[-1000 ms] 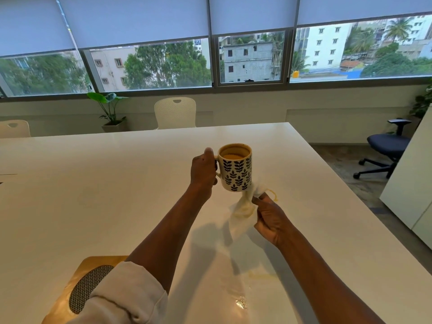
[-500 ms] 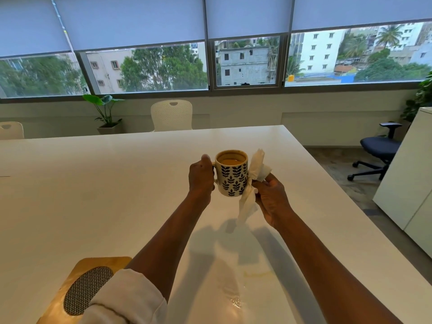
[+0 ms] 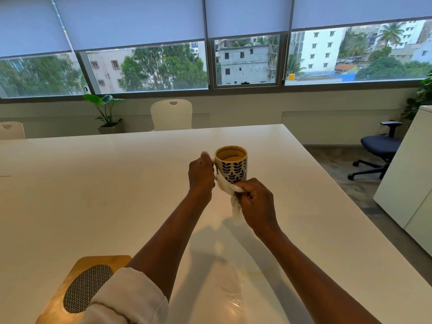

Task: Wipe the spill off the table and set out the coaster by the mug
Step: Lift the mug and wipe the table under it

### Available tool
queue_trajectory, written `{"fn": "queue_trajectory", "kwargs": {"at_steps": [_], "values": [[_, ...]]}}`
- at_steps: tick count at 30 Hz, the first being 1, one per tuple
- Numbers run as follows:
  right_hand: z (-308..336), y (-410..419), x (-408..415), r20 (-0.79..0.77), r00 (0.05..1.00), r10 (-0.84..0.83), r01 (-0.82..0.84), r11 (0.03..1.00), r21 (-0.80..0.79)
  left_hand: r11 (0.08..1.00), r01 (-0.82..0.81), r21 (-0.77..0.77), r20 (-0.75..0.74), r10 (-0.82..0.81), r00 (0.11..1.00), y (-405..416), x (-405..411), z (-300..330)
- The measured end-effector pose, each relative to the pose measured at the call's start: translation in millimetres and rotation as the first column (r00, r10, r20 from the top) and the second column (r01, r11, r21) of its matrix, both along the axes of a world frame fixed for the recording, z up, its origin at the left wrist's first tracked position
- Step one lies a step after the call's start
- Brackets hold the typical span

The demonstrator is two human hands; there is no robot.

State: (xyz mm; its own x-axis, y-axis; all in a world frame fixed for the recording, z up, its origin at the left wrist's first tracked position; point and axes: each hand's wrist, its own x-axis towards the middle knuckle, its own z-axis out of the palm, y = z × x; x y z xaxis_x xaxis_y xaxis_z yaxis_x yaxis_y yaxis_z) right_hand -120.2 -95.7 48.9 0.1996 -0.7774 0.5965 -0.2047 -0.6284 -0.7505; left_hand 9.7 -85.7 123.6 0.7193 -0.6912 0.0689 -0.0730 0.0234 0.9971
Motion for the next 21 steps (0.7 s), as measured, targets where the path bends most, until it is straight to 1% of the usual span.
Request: {"fn": "queue_trajectory", "kwargs": {"at_steps": [2,4,8,10,12,14,17,20,21], "values": [[-4.4,-2.3,-4.2,-0.061,0.998,0.024,-0.025,1.0,-0.016,1.0,-0.016,0.013,0.016,0.016,1.0,1.4,1.7,-0.6],[-12.5,-8.1,-10.7,-0.109,0.994,0.027,-0.028,1.0,-0.007,1.0,-0.025,0.016,0.002,0.025,1.0,2.2,4.4,-1.6],[-30.3,-28.4,-33.3,-0.135,0.99,-0.047,0.056,0.996,0.064,0.999,-0.033,0.018,-0.017,0.033,0.999,2.9,11.1,-4.2],[-37.5,-37.9,-46.7,-0.214,0.973,-0.083,0.105,0.99,0.098,0.999,-0.044,0.018,-0.02,0.044,0.999,2.8,14.5,-6.3],[-42.6,-45.9,-58.0,-0.287,0.955,-0.077,0.126,0.98,0.156,0.999,-0.048,0.024,-0.026,0.048,0.999,1.6,16.0,-8.4],[-50.6,-54.8,-65.5,-0.377,0.925,-0.034,0.118,0.972,0.202,0.998,-0.055,0.029,-0.03,0.056,0.998,-0.4,16.7,-10.4],[-73.4,-66.5,-72.1,-0.54,0.842,0.005,0.137,0.965,0.223,0.998,-0.063,0.028,-0.036,0.064,0.997,-4.0,17.6,-13.0],[-94.8,-77.3,-75.4,-0.578,0.813,-0.061,0.2,0.963,0.18,0.997,-0.066,0.03,-0.025,0.066,0.997,-8.7,17.9,-15.5],[-97.2,-81.4,-75.1,-0.606,0.79,-0.095,0.23,0.962,0.148,0.997,-0.066,0.026,-0.024,0.067,0.997,-10.7,18.1,-16.3]]}}
